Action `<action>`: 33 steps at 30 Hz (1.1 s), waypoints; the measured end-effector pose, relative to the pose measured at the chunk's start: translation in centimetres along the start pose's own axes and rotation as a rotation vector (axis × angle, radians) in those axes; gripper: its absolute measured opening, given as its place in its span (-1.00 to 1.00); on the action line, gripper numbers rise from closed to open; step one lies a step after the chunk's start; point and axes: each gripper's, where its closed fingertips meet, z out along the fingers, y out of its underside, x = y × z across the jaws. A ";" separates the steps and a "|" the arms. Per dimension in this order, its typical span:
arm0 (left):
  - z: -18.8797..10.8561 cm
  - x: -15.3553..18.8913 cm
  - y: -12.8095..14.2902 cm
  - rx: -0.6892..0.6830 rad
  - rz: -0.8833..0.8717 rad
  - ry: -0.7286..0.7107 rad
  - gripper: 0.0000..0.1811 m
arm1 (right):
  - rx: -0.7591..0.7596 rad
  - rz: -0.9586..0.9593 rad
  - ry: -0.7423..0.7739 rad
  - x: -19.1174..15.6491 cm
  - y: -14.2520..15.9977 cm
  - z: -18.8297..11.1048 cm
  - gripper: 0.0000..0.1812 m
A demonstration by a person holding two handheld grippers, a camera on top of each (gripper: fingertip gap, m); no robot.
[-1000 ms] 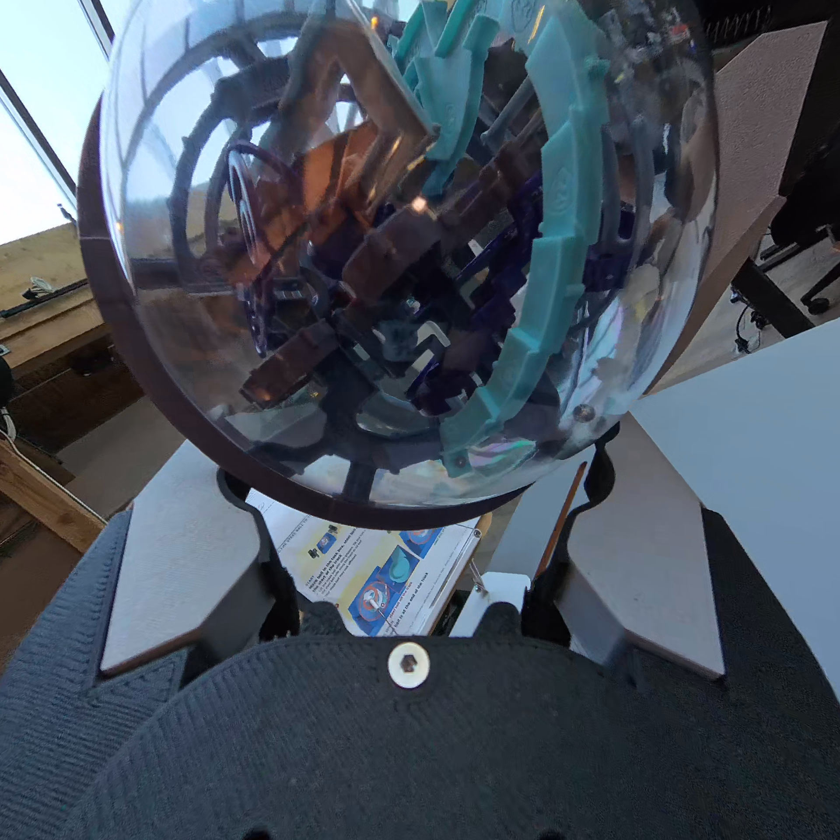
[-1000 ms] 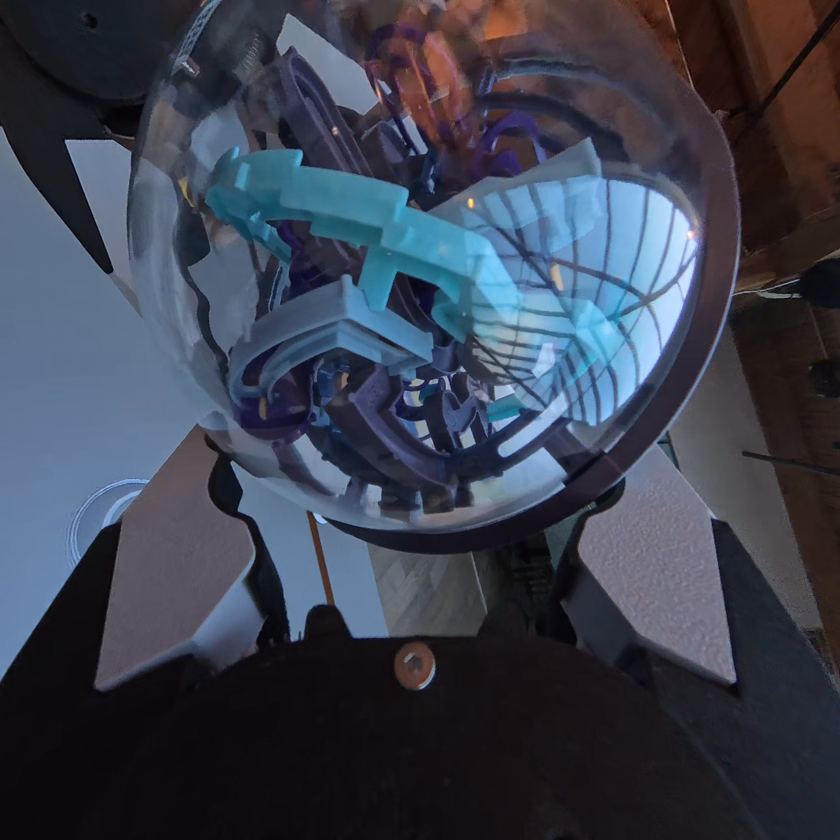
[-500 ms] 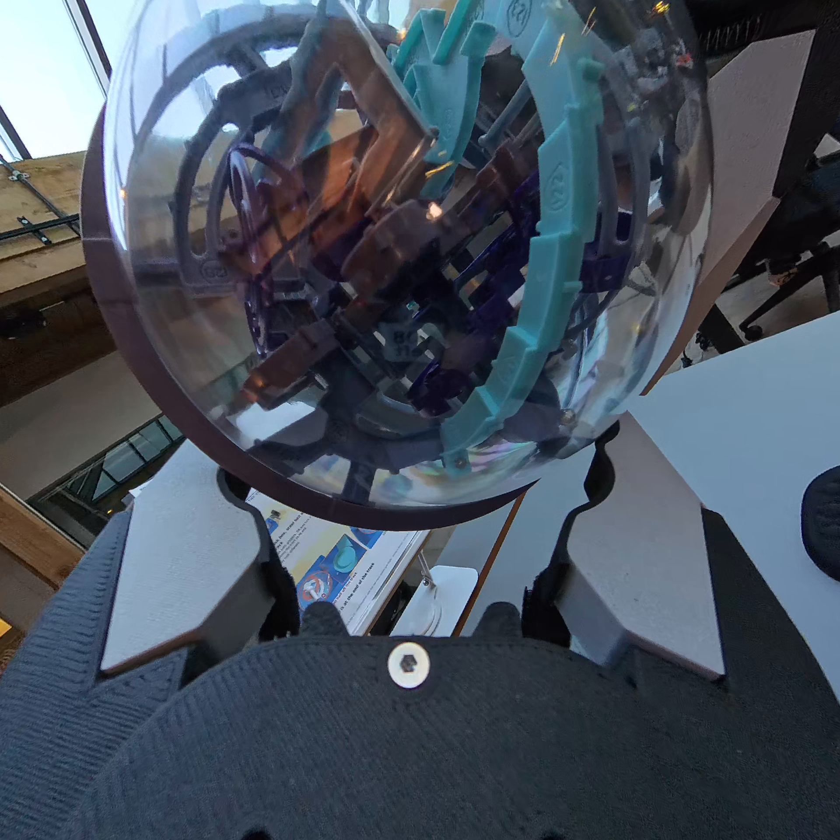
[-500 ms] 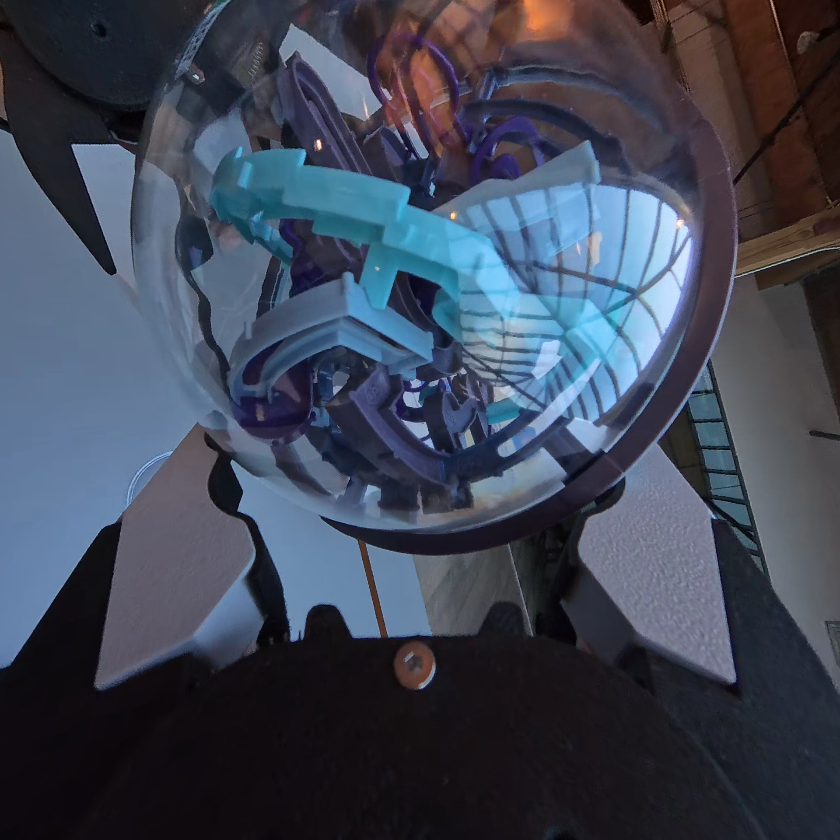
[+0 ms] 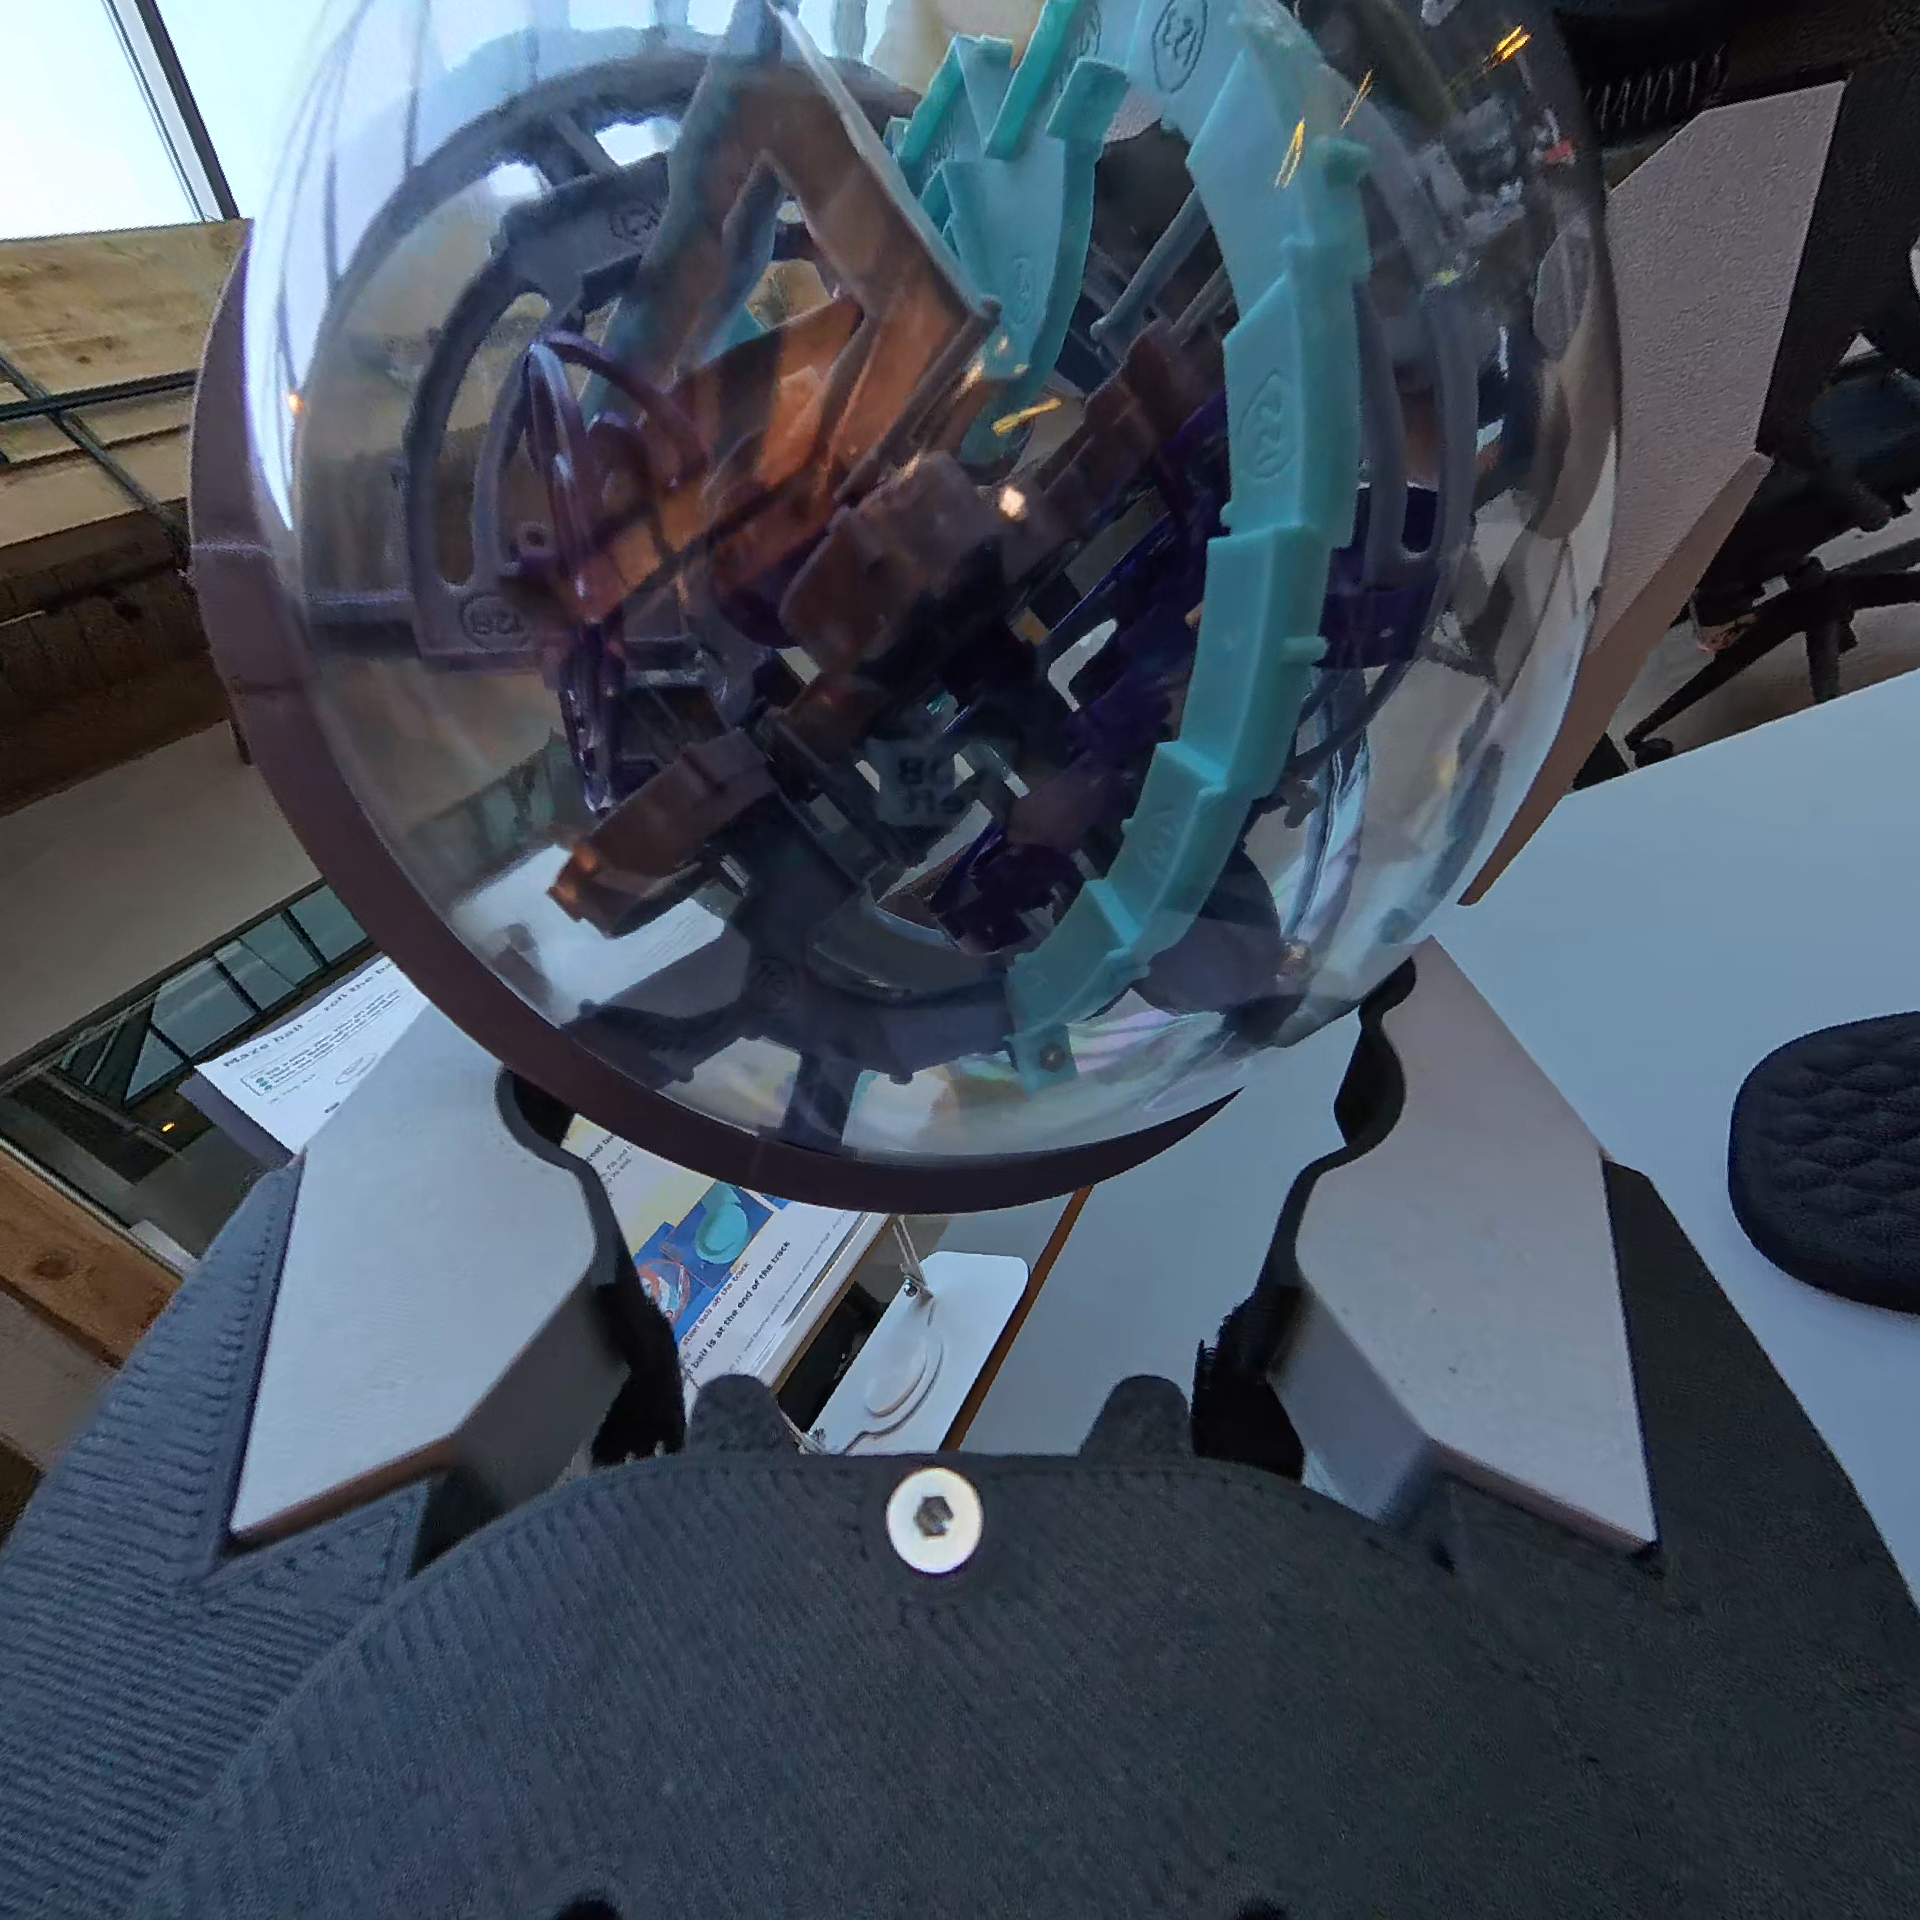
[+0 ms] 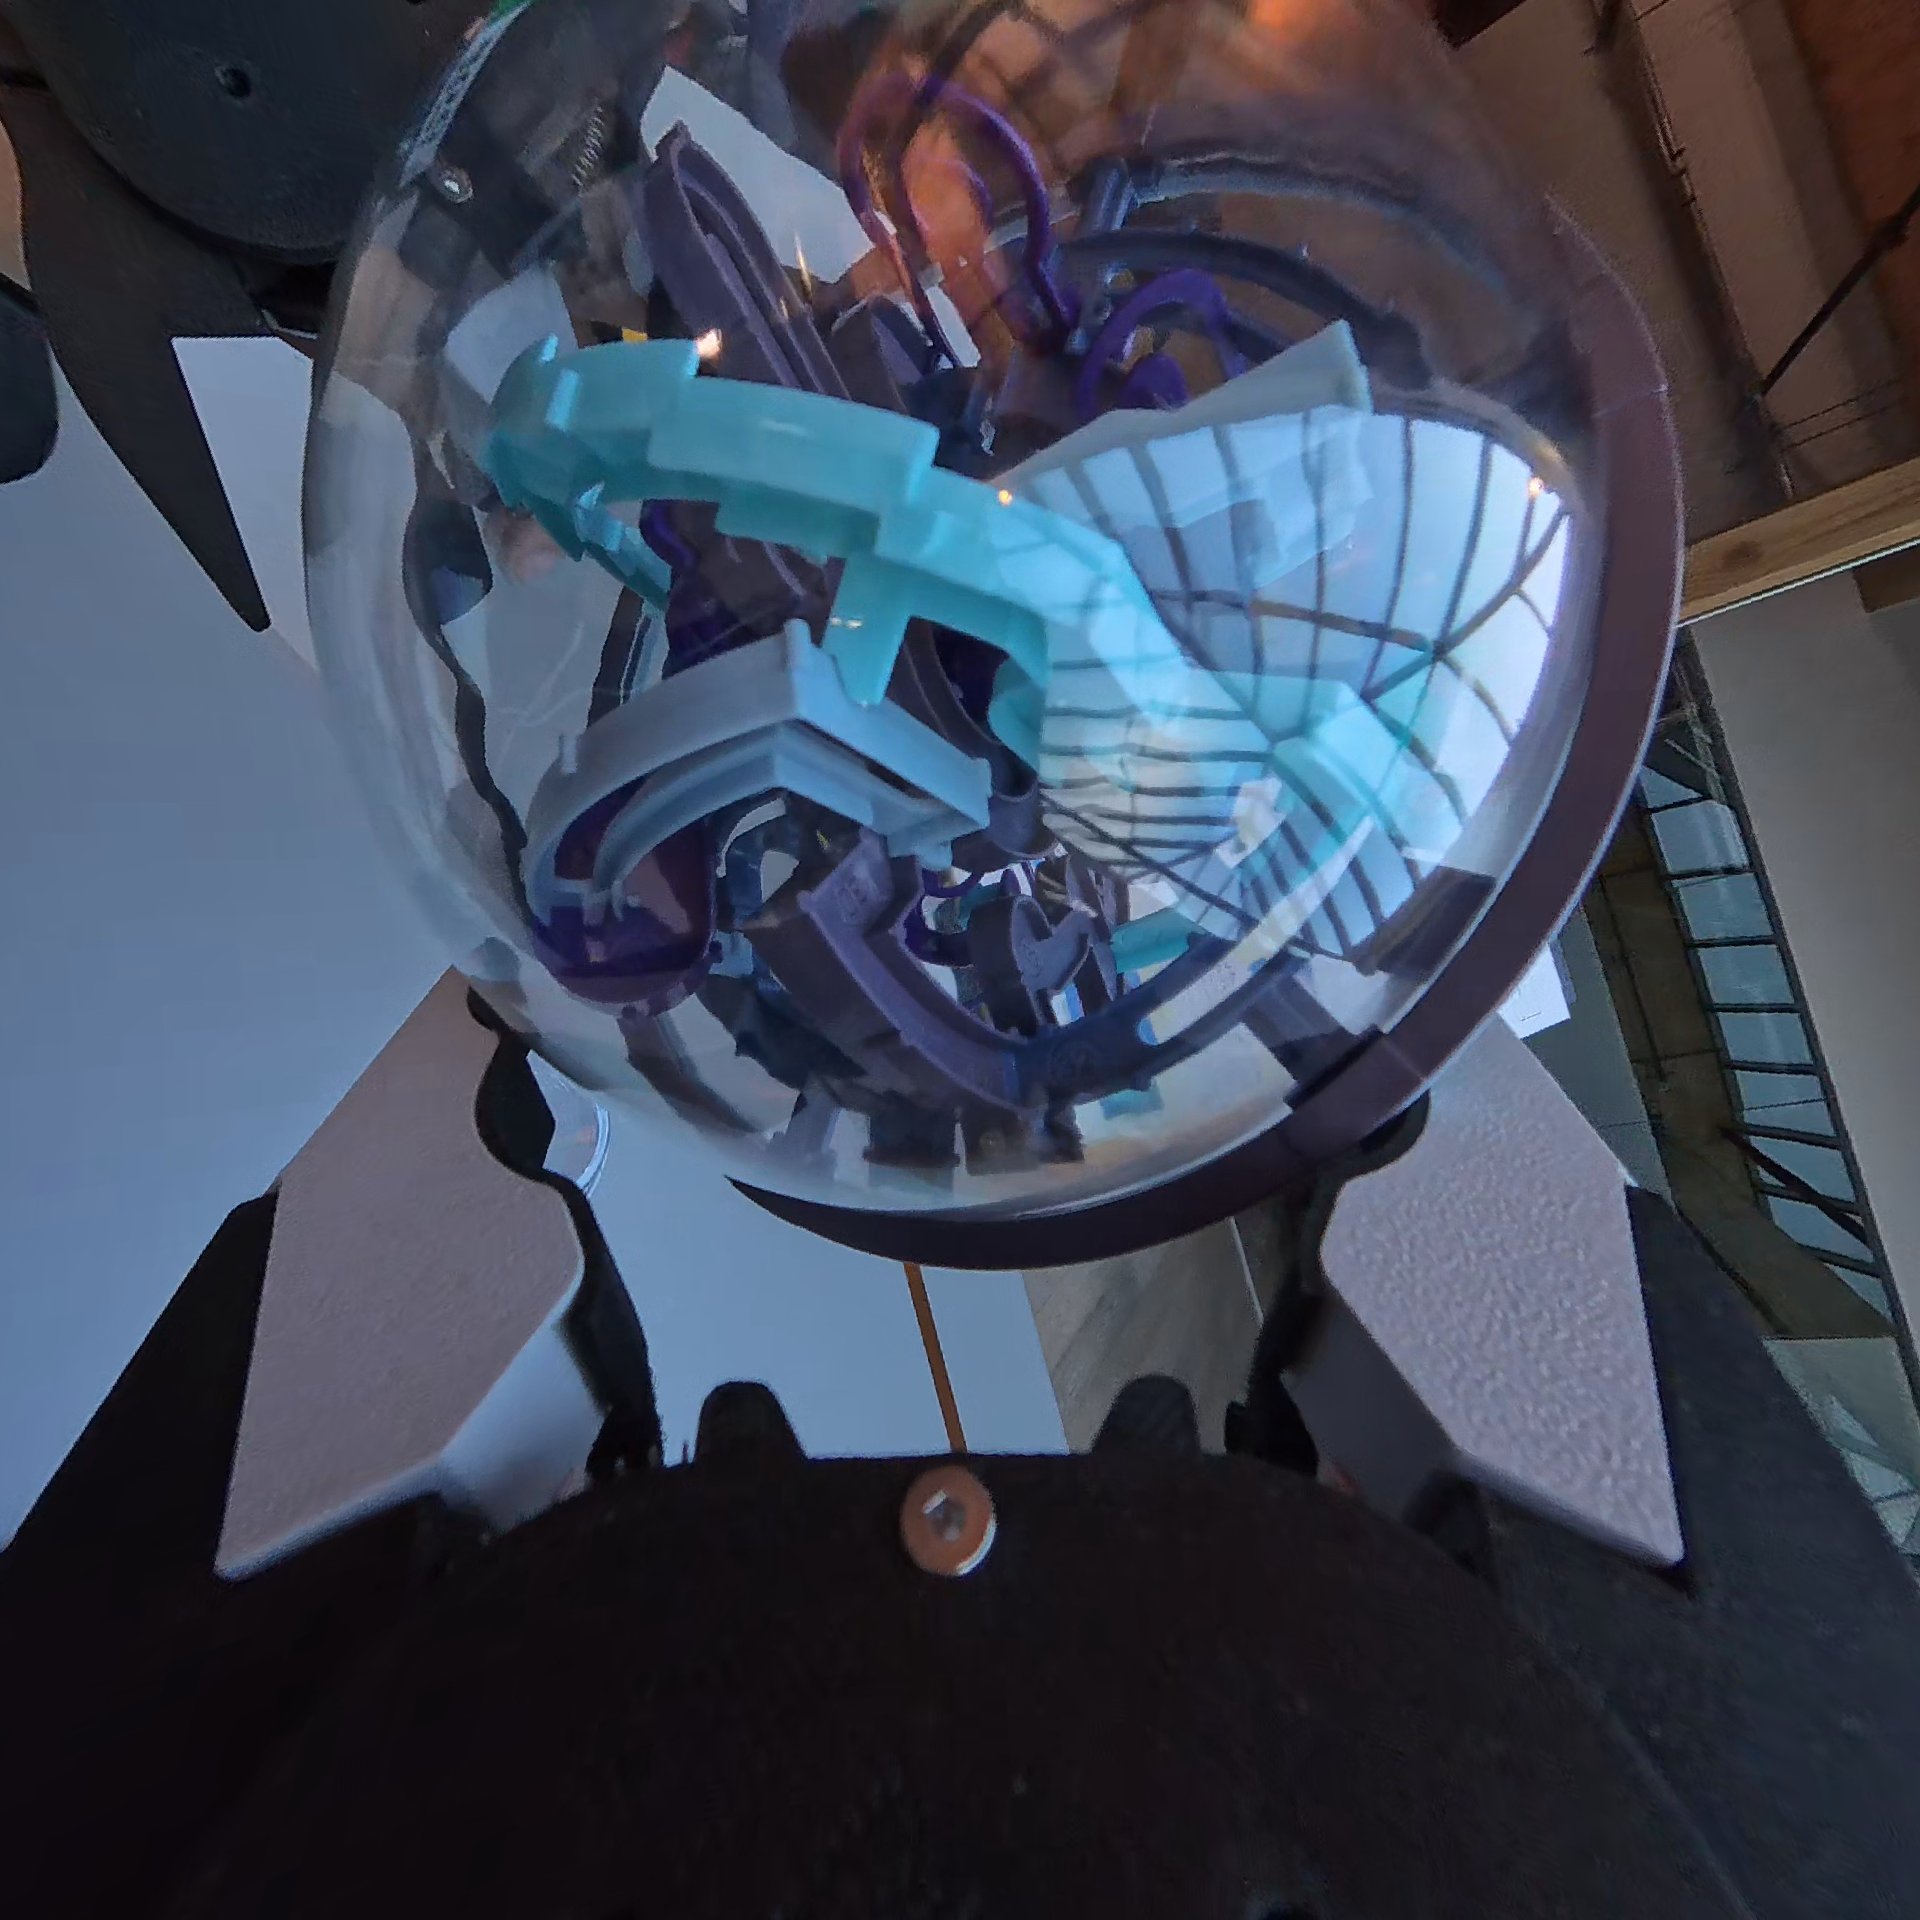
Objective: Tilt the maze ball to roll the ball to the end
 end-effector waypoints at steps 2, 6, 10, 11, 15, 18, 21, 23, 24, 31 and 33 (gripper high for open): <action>0.1 0.3 0.5 -0.005 -0.010 0.004 0.65 | -0.005 0.008 -0.009 -0.3 0.4 0.2 0.74; 0.2 1.1 1.7 -0.020 -0.031 0.013 0.65 | -0.014 0.026 -0.025 -1.1 1.5 0.7 0.74; 0.4 2.0 3.2 -0.033 -0.058 0.023 0.65 | -0.025 0.045 -0.047 -2.2 2.7 1.5 0.74; 0.4 2.2 3.6 -0.035 -0.065 0.024 0.65 | -0.028 0.050 -0.054 -2.5 3.0 1.7 0.74; 0.3 3.3 5.2 -0.037 -0.096 0.030 0.65 | -0.043 0.057 -0.076 -3.8 4.1 2.4 0.74; 0.4 4.1 6.3 -0.046 -0.113 0.037 0.64 | -0.045 0.073 -0.092 -4.7 5.0 2.9 0.74; 0.3 4.7 7.3 -0.045 -0.119 0.042 0.64 | -0.038 0.090 -0.103 -5.6 5.8 3.5 0.74; 0.2 5.0 7.7 -0.029 -0.117 0.038 0.65 | -0.023 0.096 -0.107 -6.1 6.0 3.7 0.74; 0.1 5.1 7.9 -0.025 -0.112 0.034 0.63 | -0.017 0.096 -0.107 -6.3 6.2 3.8 0.74; 0.6 6.3 10.7 -0.063 -0.120 0.046 0.65 | -0.023 0.104 -0.108 -7.8 8.3 5.3 0.75; 0.7 6.7 11.5 -0.072 -0.127 0.052 0.65 | -0.025 0.117 -0.115 -8.2 8.9 5.7 0.76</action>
